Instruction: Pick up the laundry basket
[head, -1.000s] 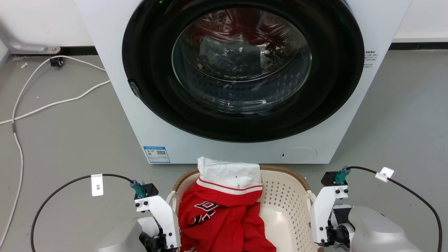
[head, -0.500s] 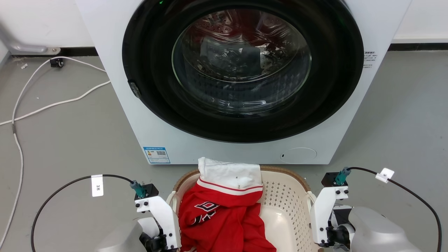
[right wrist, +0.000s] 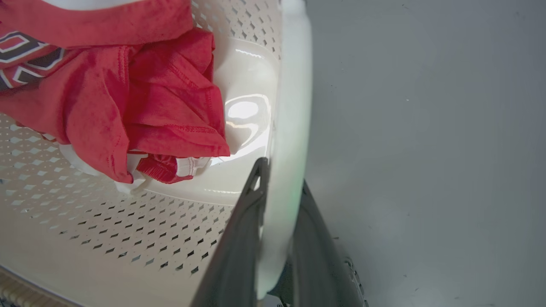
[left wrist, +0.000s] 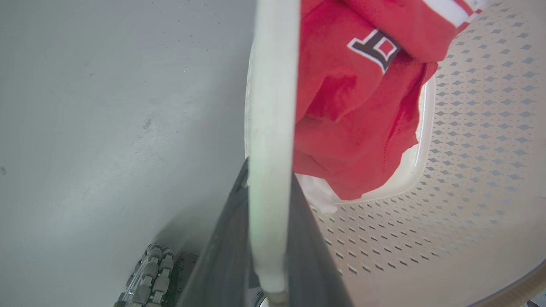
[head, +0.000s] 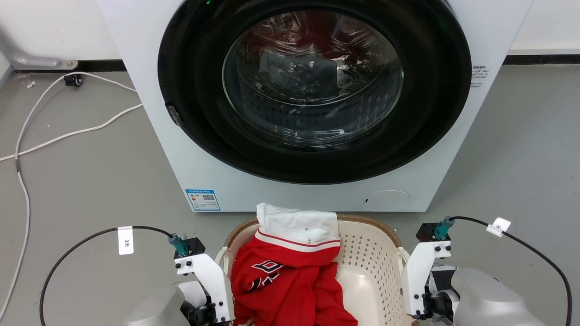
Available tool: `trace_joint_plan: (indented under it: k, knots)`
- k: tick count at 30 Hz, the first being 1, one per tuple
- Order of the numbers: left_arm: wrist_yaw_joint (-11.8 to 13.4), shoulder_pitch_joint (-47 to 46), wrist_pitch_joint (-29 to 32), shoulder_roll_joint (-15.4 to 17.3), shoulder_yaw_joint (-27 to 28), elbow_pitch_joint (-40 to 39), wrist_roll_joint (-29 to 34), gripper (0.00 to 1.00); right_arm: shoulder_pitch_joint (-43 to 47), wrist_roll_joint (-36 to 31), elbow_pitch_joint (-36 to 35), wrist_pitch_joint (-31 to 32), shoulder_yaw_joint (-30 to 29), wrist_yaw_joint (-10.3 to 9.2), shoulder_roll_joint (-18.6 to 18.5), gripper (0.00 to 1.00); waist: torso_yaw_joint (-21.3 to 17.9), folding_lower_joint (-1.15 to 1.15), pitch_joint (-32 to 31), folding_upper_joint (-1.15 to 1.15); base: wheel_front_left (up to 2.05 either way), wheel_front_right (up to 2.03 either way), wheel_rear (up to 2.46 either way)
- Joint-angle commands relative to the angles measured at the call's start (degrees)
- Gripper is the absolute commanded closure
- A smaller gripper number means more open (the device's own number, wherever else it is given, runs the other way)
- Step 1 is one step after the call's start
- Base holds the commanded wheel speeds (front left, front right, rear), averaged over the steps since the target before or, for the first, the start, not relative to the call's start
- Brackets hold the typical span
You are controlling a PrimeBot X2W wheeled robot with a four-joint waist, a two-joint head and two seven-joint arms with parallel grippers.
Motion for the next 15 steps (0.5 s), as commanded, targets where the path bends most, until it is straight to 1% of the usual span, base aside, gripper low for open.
trace_joint_plan:
  k: [1, 15]
  knots:
    - [-0.6, 0.2, -0.3, -1.2, 0.0, -0.9, -0.4, 1.0, -0.9, 0.6, -0.8, -0.1, 0.2, 0.8, 1.6, 1.0, 0.0, 0.0, 0.0, 0.0, 0.0, 0.0, 0.0]
    - [-0.6, 0.1, -0.9, -1.2, -0.5, -1.0, -0.8, 1.0, -1.0, 1.3, -0.7, -0.5, 0.7, 0.8, 2.0, 1.0, -0.2, 0.0, 0.3, 0.0, 0.0, 0.0, 0.0]
